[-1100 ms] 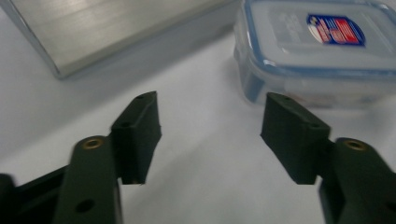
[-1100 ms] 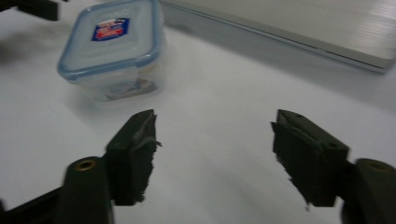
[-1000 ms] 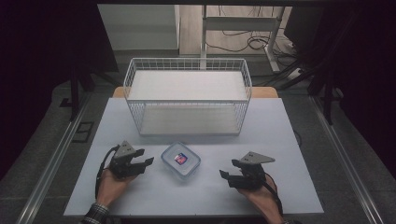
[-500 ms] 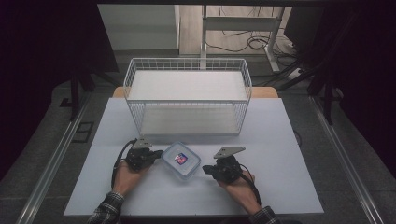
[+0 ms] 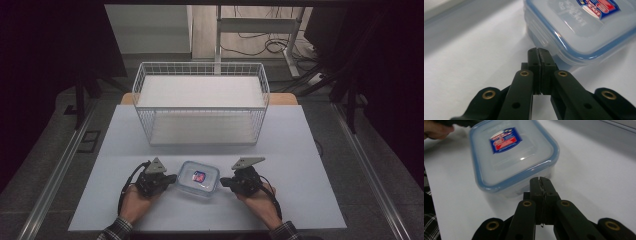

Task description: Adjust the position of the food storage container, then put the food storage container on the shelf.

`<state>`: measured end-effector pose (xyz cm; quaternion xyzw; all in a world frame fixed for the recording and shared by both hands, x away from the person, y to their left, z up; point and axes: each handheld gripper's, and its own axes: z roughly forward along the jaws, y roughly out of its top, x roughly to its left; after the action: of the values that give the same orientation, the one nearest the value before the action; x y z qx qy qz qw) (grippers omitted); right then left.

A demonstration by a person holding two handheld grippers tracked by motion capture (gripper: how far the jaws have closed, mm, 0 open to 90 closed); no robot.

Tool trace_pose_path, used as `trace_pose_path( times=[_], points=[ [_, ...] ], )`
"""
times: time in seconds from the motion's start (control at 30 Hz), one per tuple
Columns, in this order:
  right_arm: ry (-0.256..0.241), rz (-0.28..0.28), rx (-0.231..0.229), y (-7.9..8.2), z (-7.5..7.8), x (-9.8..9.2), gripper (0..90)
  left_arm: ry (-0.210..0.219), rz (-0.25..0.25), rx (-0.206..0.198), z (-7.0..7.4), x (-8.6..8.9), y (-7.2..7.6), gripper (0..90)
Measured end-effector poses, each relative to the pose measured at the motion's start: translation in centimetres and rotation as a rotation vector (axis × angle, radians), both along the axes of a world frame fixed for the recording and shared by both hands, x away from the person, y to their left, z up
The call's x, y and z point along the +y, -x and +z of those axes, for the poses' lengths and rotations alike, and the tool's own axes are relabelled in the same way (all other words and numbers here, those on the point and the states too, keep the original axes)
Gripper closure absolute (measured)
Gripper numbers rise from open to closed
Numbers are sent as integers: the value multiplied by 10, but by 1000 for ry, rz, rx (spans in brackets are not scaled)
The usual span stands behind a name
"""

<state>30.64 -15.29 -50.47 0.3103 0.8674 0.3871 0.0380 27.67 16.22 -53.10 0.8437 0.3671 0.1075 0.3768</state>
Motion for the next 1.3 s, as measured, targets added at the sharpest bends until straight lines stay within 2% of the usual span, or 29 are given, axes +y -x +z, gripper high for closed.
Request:
trace_pose_path(
  times=[0.2,0.33,0.37,0.4,0.43,0.47,0.53,0.57,0.6,0.63,0.67,0.7,0.73,0.77,0.8,0.83,0.87,1.0,1.07,1.3],
  points=[
    [-2,-8,3,-2,1,-7,886,-18,10,2,-1,-14,22,867],
    [4,-4,4,-1,1,-9,885,-15,21,-1,2,-12,24,826],
    [8,-8,-3,-1,2,-10,884,-9,35,-8,4,-8,24,826],
    [8,-17,-20,1,4,-13,869,17,69,-18,7,-1,25,746],
    [5,-23,-32,1,6,-16,856,17,69,-18,7,-1,25,684],
    [5,-23,-32,1,6,-16,856,45,91,-17,8,4,26,684],
    [-1,-45,-56,2,10,-25,784,84,112,-14,8,14,29,548],
    [-9,-67,-71,2,11,-32,695,82,128,-23,9,19,32,434],
    [-9,-67,-71,2,11,-32,695,82,128,-23,9,19,32,381],
    [-15,-91,-80,1,11,-38,554,96,131,-31,8,22,35,328],
    [-15,-91,-80,1,11,-38,554,96,131,-31,8,22,35,287],
    [-18,-91,-79,1,11,-40,499,100,131,-39,7,24,37,287],
    [-22,-97,-82,0,10,-44,346,98,131,-46,7,25,38,186],
    [-22,-97,-82,0,10,-44,346,97,128,-50,7,25,39,186],
    [-17,-95,-81,0,9,-44,301,96,126,-48,6,25,40,155],
    [-7,-90,-88,0,8,-45,240,93,129,-46,6,25,39,99],
    [10,-85,-113,1,6,-45,143,87,127,-40,5,25,39,63],
    [24,-73,-114,1,3,-43,74,63,115,-49,3,25,39,24],
    [39,-54,-123,2,0,-40,45,52,114,-70,1,25,39,19],
    [21,-57,-120,1,-1,-42,37,59,120,-85,-2,29,36,30]
  ],
)
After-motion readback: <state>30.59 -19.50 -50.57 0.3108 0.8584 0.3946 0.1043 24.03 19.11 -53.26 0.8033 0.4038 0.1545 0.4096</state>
